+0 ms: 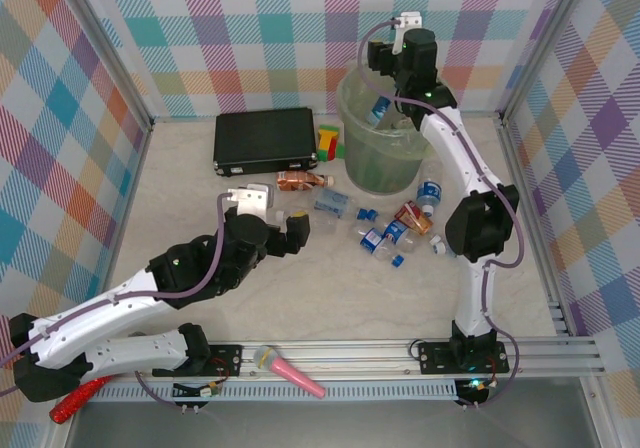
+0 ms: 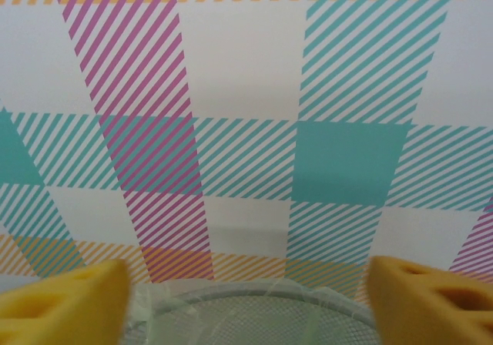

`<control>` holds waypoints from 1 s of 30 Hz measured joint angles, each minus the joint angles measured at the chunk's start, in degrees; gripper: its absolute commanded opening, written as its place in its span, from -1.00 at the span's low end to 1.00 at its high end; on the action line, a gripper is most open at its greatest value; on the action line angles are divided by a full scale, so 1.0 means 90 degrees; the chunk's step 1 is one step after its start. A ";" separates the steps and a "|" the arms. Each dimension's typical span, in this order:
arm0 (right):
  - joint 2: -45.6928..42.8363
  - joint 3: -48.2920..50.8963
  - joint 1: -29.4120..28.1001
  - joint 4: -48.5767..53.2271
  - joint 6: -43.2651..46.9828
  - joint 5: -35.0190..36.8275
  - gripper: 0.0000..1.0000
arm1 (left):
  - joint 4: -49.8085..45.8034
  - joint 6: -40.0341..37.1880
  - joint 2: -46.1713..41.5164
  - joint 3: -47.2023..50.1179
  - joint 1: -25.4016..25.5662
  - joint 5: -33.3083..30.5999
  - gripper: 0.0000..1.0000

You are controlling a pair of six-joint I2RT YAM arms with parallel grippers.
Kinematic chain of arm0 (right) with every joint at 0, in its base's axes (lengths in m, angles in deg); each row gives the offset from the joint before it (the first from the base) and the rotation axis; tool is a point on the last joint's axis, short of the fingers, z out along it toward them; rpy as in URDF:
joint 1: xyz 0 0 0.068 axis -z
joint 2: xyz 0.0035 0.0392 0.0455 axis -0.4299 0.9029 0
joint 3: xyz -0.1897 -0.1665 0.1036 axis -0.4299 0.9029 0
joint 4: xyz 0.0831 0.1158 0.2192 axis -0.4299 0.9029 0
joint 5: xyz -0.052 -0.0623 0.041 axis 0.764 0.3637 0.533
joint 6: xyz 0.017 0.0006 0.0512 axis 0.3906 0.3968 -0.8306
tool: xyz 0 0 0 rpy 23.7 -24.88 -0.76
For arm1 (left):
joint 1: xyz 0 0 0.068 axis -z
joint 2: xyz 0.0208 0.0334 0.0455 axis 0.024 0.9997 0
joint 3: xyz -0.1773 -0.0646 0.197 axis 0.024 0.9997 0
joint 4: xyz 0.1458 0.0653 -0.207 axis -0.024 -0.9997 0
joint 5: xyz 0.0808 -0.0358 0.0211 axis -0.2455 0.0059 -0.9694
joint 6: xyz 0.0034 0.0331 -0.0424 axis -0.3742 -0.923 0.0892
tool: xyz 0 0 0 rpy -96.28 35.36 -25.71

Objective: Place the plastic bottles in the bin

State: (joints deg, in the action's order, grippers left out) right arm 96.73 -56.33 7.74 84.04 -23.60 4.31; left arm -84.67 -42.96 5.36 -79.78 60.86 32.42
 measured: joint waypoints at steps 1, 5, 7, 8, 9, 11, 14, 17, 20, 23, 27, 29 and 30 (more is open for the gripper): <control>-0.0022 0.0000 0.0007 0.0073 -0.0002 -0.0061 0.76 | 0.0000 -0.0002 0.0015 0.0000 0.0000 0.0012 0.99; -0.0209 0.0000 0.0010 0.0483 -0.0160 -0.0248 0.98 | 0.0012 -0.0017 0.0036 0.0000 -0.0002 0.0087 0.99; -0.0384 0.0002 0.0010 0.0721 -0.0238 -0.0308 0.98 | 0.0012 -0.0015 0.0053 0.0000 -0.0002 0.0134 0.99; -0.0512 0.0017 0.0010 0.0857 -0.0301 -0.0347 0.98 | 0.0012 -0.0015 0.0075 0.0000 -0.0010 0.0153 0.99; -0.0680 0.0068 0.0007 0.0967 -0.0355 -0.0376 0.98 | 0.0010 -0.0012 0.0104 0.0000 -0.0015 0.0189 0.99; -0.1064 0.0236 0.0002 0.1156 -0.0478 -0.0440 0.98 | 0.0007 -0.0007 0.0185 0.0000 -0.0039 0.0245 0.99; -0.1766 0.0665 -0.0017 0.1389 -0.0678 -0.0532 0.98 | 0.0005 0.0012 0.0352 0.0010 -0.0119 0.0311 0.99; -0.2574 0.1365 -0.0036 0.1515 -0.0923 -0.0712 0.98 | 0.0005 0.0085 0.0532 0.0046 -0.0250 0.0372 0.99; -0.3373 0.2295 -0.0061 0.1571 -0.1192 -0.0918 0.98 | 0.0000 0.0124 0.0673 0.0104 -0.0442 0.0474 0.99; -0.4082 0.3347 -0.0109 0.1591 -0.1481 -0.1117 0.98 | 0.0051 0.0129 0.0831 0.0175 -0.0753 0.0653 0.99; -0.4894 0.4828 -0.0223 0.1562 -0.1821 -0.1307 0.98 | 0.0182 0.0277 0.1183 0.0313 -0.1222 0.0879 0.99; -0.5190 0.5374 -0.0294 0.1569 -0.1936 -0.1350 0.98 | 0.0202 0.0486 0.1457 0.0318 -0.1416 0.0940 0.99; -0.5338 0.5617 -0.0321 0.1591 -0.1991 -0.1375 0.98 | 0.0209 0.0605 0.1596 0.0321 -0.1489 0.0959 0.99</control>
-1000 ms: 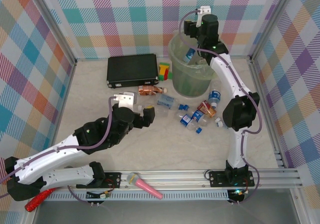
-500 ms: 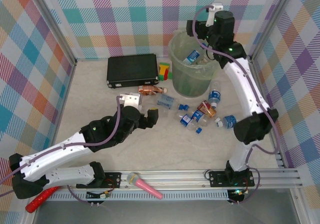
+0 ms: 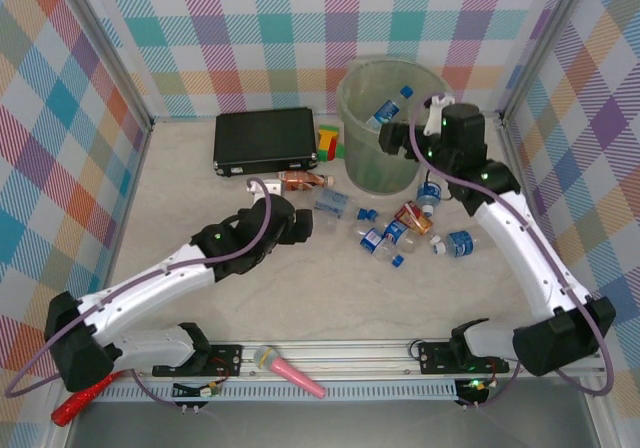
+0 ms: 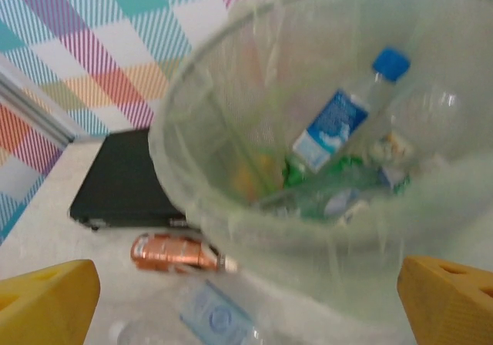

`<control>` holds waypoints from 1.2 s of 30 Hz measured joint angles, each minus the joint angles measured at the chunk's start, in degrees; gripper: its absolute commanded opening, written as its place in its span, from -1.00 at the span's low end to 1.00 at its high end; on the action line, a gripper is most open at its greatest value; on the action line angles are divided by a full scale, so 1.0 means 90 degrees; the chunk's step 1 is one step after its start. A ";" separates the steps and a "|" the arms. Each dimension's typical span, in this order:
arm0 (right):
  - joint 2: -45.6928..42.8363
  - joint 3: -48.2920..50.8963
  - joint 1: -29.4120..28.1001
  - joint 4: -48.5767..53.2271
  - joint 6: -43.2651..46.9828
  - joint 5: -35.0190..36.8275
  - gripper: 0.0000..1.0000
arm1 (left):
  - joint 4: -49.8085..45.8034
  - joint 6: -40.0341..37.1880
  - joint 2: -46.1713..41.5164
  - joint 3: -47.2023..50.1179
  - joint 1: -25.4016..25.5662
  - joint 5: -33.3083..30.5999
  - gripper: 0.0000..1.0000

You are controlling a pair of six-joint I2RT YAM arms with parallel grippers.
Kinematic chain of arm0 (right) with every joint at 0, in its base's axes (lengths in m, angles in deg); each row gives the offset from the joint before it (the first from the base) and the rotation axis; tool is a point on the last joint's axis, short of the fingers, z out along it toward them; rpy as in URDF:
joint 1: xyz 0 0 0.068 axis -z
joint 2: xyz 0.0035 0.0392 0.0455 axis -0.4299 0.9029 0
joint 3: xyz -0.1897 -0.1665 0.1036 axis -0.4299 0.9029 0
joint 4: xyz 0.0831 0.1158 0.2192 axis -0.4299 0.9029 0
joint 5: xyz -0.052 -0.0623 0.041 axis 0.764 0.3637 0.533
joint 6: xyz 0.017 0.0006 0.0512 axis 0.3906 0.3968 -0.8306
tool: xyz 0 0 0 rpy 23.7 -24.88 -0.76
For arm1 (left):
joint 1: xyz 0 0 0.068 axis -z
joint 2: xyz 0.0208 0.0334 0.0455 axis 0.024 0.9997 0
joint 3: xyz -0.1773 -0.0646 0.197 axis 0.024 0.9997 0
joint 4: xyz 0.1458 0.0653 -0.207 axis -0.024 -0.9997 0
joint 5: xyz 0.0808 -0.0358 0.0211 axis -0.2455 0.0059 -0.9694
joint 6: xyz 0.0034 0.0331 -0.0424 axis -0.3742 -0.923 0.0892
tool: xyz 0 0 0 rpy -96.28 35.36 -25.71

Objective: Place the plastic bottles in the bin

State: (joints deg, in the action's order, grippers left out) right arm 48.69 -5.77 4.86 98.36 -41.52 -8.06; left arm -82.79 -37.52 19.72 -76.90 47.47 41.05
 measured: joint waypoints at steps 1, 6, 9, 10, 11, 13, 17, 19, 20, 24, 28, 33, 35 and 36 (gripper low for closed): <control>-0.0126 0.0189 -0.0015 0.0019 -0.0046 -0.0017 0.98 | 0.0019 0.0090 0.0112 0.0000 -0.0041 0.0027 0.99; -0.0913 0.1027 -0.0044 0.0102 -0.0260 -0.0083 0.98 | 0.0243 0.0563 0.0607 0.0000 -0.0073 0.0143 0.99; -0.1236 0.1362 -0.0044 0.0202 -0.0367 -0.0119 0.98 | 0.0381 0.0741 0.0882 -0.0002 -0.0073 0.0182 0.99; -0.1304 0.1469 -0.0044 0.0221 -0.0396 -0.0121 0.98 | 0.0415 0.0775 0.0952 -0.0002 -0.0073 0.0197 0.99; -0.1355 0.1588 -0.0044 0.0238 -0.0423 -0.0136 0.98 | 0.0459 0.0811 0.1044 -0.0010 -0.0073 0.0238 0.99; -0.1401 0.1829 -0.0044 0.0277 -0.0483 -0.0165 0.98 | 0.0500 0.0857 0.1229 -0.0068 -0.0073 0.0294 0.99; -0.1399 0.2210 -0.0044 0.0418 -0.0542 -0.0216 0.98 | 0.0505 0.0831 0.1528 -0.0282 -0.0092 0.0284 0.99; -0.1399 0.2276 -0.0044 0.0444 -0.0590 -0.0287 0.98 | 0.0510 0.0797 0.1681 -0.0449 -0.0138 0.0287 0.99; -0.1399 0.2280 -0.0044 0.0437 -0.0617 -0.0335 0.98 | 0.0546 0.0743 0.1773 -0.0537 -0.0180 0.0291 1.00; -0.1399 0.2302 -0.0044 0.0384 -0.0631 -0.0563 0.99 | 0.0653 0.0593 0.2076 -0.0772 -0.0316 0.0306 0.99; -0.1217 0.2387 -0.0044 0.0391 -0.0585 -0.0869 0.71 | 0.0651 0.0542 0.2193 -0.0826 -0.0318 0.0328 0.99; -0.0675 0.2565 -0.0087 0.0483 -0.0469 -0.1319 0.40 | 0.0675 0.0542 0.2191 -0.0826 -0.0318 0.0384 0.99; -0.0529 0.2645 -0.0143 0.0554 -0.0447 -0.1411 0.39 | 0.0673 0.0544 0.2183 -0.0823 -0.0318 0.0432 0.99; -0.0459 0.2674 -0.0187 0.0588 -0.0425 -0.1433 0.40 | 0.0680 0.0544 0.2171 -0.0814 -0.0318 0.0459 0.99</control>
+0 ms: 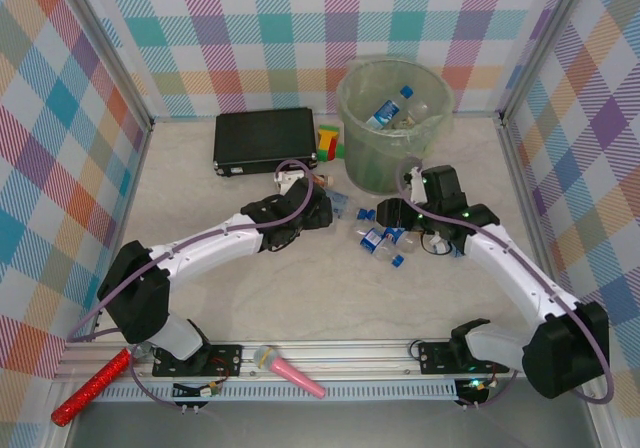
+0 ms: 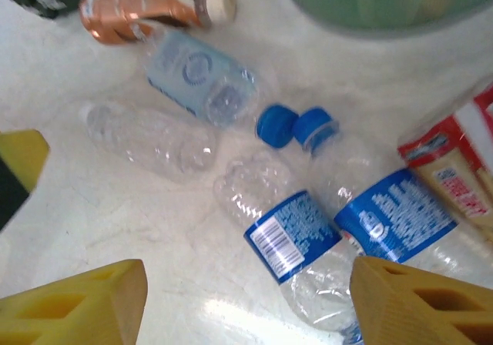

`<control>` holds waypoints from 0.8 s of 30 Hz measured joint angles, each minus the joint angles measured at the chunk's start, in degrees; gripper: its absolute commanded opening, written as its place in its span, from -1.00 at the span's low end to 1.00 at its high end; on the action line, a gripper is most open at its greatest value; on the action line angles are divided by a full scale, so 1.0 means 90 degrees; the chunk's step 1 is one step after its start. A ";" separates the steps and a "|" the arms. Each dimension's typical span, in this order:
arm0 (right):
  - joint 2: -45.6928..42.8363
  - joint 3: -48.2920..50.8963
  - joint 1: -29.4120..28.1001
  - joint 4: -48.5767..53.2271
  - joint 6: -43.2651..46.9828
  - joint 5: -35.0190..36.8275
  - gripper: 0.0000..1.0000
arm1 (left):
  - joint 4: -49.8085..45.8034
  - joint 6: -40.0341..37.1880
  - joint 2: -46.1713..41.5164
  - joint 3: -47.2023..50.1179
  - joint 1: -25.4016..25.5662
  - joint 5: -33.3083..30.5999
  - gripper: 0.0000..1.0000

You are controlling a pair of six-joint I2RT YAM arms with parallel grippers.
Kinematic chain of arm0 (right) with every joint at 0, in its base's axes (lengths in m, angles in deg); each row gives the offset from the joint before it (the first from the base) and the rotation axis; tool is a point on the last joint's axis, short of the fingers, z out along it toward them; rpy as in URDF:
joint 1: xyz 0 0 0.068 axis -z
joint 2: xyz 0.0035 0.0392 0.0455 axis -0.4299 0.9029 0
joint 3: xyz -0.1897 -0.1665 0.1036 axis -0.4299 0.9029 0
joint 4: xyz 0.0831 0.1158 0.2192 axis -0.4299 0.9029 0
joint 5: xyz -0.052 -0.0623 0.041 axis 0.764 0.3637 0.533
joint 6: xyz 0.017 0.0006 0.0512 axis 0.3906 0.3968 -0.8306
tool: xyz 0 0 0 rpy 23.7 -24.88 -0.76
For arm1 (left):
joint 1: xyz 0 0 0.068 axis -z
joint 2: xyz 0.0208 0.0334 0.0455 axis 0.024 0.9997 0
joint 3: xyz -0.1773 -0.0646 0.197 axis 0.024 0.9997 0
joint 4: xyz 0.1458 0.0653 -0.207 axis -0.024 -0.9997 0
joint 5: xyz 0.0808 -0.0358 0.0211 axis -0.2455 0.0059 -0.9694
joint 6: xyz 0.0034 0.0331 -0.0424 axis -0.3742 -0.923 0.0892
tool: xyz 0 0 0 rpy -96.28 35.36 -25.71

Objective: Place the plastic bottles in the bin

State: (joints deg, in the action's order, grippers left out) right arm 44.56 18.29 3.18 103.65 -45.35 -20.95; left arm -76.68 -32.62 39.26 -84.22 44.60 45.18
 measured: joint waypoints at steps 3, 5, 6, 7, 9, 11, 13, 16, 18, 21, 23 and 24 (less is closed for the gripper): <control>0.0294 0.0012 -0.0265 0.0063 0.0143 -0.0007 0.42 | 0.0012 0.0000 -0.0085 0.0041 0.0000 0.0044 0.99; 0.0563 -0.0032 -0.0478 0.0141 0.0272 0.0044 0.43 | 0.0005 0.0000 -0.0158 0.0051 0.0000 0.0058 0.99; 0.0775 -0.0109 -0.0585 0.0233 0.0328 0.0092 0.44 | 0.0010 0.0000 -0.0199 0.0051 0.0000 0.0063 0.99; 0.0976 -0.0211 -0.0673 0.0323 0.0379 0.0153 0.44 | 0.0010 0.0000 -0.0245 0.0056 0.0000 0.0066 0.99; 0.1501 -0.0537 -0.0862 0.0503 0.0500 0.0323 0.43 | 0.0010 0.0000 -0.0386 0.0104 0.0000 0.0063 0.99; 0.1923 -0.0884 -0.0996 0.0687 0.0619 0.0478 0.43 | 0.0012 0.0002 -0.0561 0.0202 0.0000 0.0066 0.99; 0.2285 -0.1226 -0.1100 0.0843 0.0746 0.0629 0.46 | 0.0012 0.0002 -0.0775 0.0342 0.0000 0.0066 0.99; 0.2732 -0.1681 -0.1183 0.1039 0.0918 0.0806 0.51 | 0.0000 0.0002 -0.1120 0.0571 0.0000 0.0070 0.99; 0.2973 -0.1916 -0.1195 0.1168 0.1010 0.0894 0.54 | -0.0019 0.0002 -0.1336 0.0697 0.0000 0.0100 0.99; 0.3393 -0.2273 -0.1217 0.1382 0.1195 0.0993 0.56 | -0.0029 0.0000 -0.1717 0.0945 0.0000 0.0180 0.99; 0.3684 -0.2501 -0.1268 0.1547 0.1328 0.1064 0.57 | -0.0034 0.0000 -0.2018 0.1166 0.0000 0.0233 0.99; 0.3830 -0.2616 -0.1287 0.1647 0.1406 0.1110 0.57 | -0.0029 0.0000 -0.2171 0.1273 0.0000 0.0255 0.99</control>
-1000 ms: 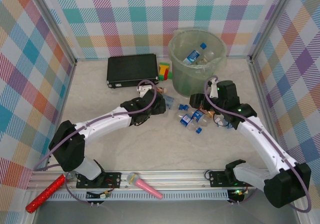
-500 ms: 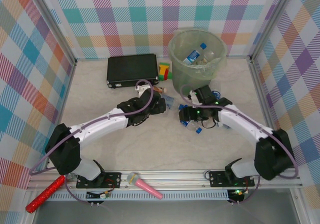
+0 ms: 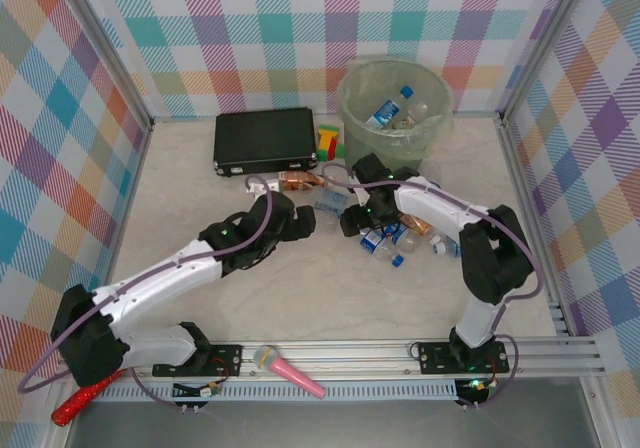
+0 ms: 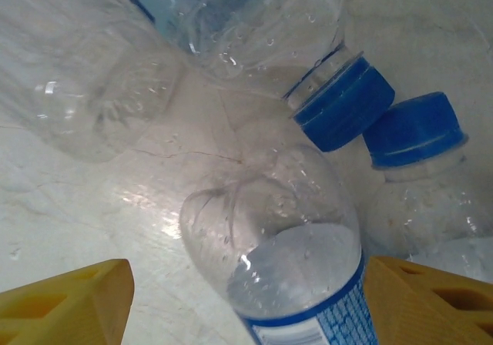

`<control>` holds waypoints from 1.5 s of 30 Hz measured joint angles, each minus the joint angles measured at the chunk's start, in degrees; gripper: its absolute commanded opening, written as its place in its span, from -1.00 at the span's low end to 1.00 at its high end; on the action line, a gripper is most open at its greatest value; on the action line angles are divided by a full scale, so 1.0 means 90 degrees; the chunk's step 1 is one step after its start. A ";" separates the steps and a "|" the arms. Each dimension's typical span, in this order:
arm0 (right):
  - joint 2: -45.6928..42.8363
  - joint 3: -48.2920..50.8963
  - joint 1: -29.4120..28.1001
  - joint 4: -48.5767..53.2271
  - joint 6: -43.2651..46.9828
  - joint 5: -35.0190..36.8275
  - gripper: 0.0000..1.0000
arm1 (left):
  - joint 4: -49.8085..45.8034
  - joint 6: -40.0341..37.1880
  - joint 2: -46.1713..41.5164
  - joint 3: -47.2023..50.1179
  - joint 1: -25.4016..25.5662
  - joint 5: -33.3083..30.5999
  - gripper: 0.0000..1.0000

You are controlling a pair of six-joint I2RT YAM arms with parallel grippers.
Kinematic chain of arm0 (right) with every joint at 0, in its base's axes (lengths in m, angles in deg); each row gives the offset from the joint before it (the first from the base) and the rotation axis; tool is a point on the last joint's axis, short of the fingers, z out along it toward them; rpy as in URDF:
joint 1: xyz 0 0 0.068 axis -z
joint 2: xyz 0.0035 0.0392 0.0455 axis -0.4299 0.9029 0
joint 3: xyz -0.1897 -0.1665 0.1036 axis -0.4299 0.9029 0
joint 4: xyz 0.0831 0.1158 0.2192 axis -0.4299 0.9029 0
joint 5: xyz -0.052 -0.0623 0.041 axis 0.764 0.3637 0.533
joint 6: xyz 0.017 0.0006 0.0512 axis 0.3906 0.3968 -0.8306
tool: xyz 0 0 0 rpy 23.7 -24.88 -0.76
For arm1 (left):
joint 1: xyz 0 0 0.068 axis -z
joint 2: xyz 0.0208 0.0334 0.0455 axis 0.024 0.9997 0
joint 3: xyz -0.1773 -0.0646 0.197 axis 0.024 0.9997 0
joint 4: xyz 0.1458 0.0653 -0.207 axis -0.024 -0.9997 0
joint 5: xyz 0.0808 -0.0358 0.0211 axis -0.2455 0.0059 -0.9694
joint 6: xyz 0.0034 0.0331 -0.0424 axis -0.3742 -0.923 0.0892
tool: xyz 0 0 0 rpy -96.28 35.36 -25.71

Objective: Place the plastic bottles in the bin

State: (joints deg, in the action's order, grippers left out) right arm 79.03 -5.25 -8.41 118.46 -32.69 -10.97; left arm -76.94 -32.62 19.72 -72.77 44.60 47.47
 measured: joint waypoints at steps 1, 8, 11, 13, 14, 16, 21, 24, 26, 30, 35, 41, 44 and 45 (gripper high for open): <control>0.0119 -0.0092 -0.0036 0.0080 0.0063 0.0039 0.58 | 0.0005 0.0000 -0.0126 0.0090 0.0000 0.0041 0.99; 0.0857 -0.0736 -0.0393 0.0695 0.0408 0.0253 0.56 | -0.0010 0.0000 -0.0899 0.0636 0.0000 0.0270 0.99; 0.1056 -0.0903 -0.0505 0.0942 0.0539 0.0347 0.62 | -0.0022 0.0000 -0.1117 0.0736 0.0000 0.0308 0.99; 0.1144 -0.0940 -0.0566 0.1081 0.0593 0.0418 0.65 | -0.0049 0.0000 -0.1268 0.0775 0.0000 0.0308 0.99; 0.1173 -0.0942 -0.0585 0.1151 0.0634 0.0440 0.66 | -0.0073 0.0000 -0.1343 0.0784 0.0000 0.0306 0.99; 0.1185 -0.0942 -0.0624 0.1258 0.0695 0.0454 0.79 | -0.0083 -0.0002 -0.1472 0.0804 0.0000 0.0306 0.99; 0.1144 -0.0920 -0.0741 0.1365 0.0884 0.0544 0.91 | -0.0185 -0.0002 -0.1613 0.0877 0.0000 0.0304 0.99; 0.1015 -0.0828 -0.0872 0.1353 0.1035 0.0675 0.93 | -0.0197 -0.0002 -0.1613 0.0920 0.0000 0.0304 0.99; 0.0911 -0.0736 -0.0991 0.1348 0.1146 0.0804 0.92 | -0.0199 -0.0002 -0.1613 0.0942 0.0000 0.0306 0.99; 0.0838 -0.0515 -0.1185 0.1282 0.1430 0.1083 0.87 | -0.0206 -0.0005 -0.1639 0.0947 0.0000 0.0306 0.99; 0.0857 -0.0350 -0.1275 0.1234 0.1630 0.1399 0.78 | -0.0355 -0.0049 -0.1892 0.0957 0.0000 0.0308 0.99; 0.0976 -0.0350 -0.1290 0.1134 0.1749 0.1712 0.56 | -0.0488 -0.0078 -0.2244 0.0981 0.0000 0.0304 0.99; 0.1005 -0.0350 -0.1302 0.1083 0.1783 0.1792 0.38 | -0.0539 -0.0078 -0.2310 0.0981 0.0000 0.0304 0.99; 0.1005 -0.0350 -0.1307 0.1064 0.1787 0.1795 0.36 | -0.0537 -0.0078 -0.2312 0.0981 0.0000 0.0304 0.99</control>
State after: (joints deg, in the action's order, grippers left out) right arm 88.08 -8.39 -20.17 128.04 -16.61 5.19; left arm -81.77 -33.32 -1.09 -63.94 44.60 50.21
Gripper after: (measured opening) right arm 0.710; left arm 0.996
